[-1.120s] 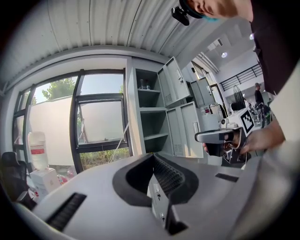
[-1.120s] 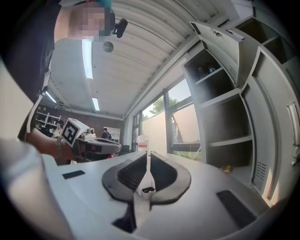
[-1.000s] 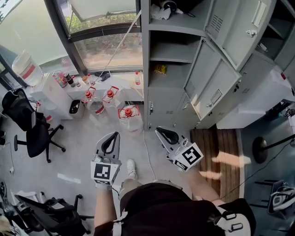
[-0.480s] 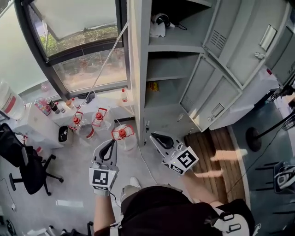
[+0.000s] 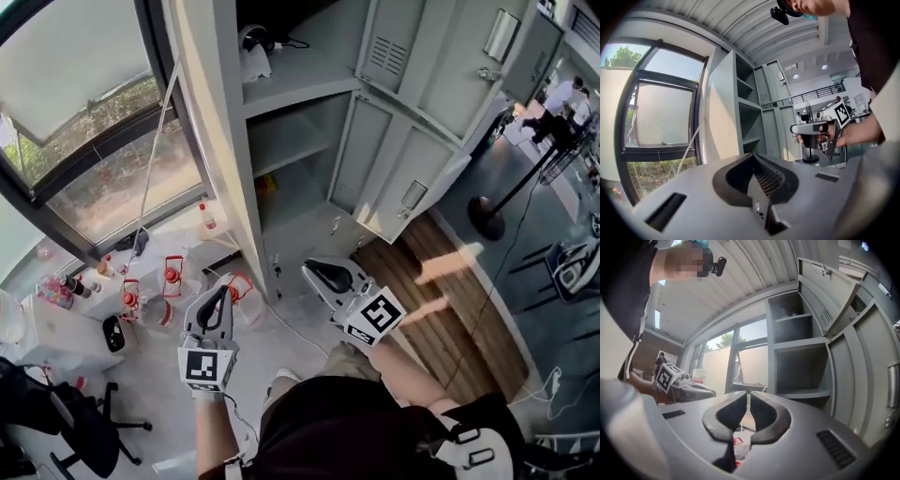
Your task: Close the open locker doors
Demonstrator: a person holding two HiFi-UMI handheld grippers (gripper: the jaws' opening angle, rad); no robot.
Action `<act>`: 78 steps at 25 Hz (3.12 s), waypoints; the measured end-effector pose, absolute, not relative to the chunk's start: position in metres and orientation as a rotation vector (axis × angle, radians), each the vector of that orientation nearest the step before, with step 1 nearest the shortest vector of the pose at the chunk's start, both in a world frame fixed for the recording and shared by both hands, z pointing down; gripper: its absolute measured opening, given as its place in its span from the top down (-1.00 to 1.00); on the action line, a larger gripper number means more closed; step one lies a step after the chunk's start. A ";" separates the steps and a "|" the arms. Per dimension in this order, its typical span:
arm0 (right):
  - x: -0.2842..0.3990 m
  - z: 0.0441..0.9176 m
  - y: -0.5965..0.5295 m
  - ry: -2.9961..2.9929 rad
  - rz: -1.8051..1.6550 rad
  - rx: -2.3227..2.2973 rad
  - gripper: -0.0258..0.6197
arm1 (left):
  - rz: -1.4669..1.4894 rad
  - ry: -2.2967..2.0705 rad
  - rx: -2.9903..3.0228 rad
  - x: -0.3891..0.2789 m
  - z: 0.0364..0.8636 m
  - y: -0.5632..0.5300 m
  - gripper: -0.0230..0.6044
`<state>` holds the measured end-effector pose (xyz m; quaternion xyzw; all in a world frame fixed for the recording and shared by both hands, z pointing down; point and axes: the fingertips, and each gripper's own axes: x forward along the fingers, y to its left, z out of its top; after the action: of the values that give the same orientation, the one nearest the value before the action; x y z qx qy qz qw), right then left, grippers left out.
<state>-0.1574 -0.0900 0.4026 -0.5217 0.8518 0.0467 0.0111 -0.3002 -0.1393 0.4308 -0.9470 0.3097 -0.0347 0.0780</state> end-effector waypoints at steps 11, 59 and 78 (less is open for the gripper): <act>-0.039 0.363 -0.065 2.380 0.243 -1.990 0.82 | -0.005 0.546 -2.918 -0.179 0.413 -0.149 0.90; 0.129 0.198 -0.054 2.090 0.657 -2.059 0.59 | -0.009 0.277 -2.975 -0.016 0.414 -0.143 0.90; 0.061 0.195 -0.059 2.141 0.679 -1.904 0.58 | -0.042 0.417 -2.974 -0.081 0.421 -0.144 0.90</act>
<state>0.0607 -0.0589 0.1954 -0.6436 0.7235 0.2295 0.0984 -0.0806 -0.1440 0.4211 -0.9879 0.1384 -0.0139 0.0690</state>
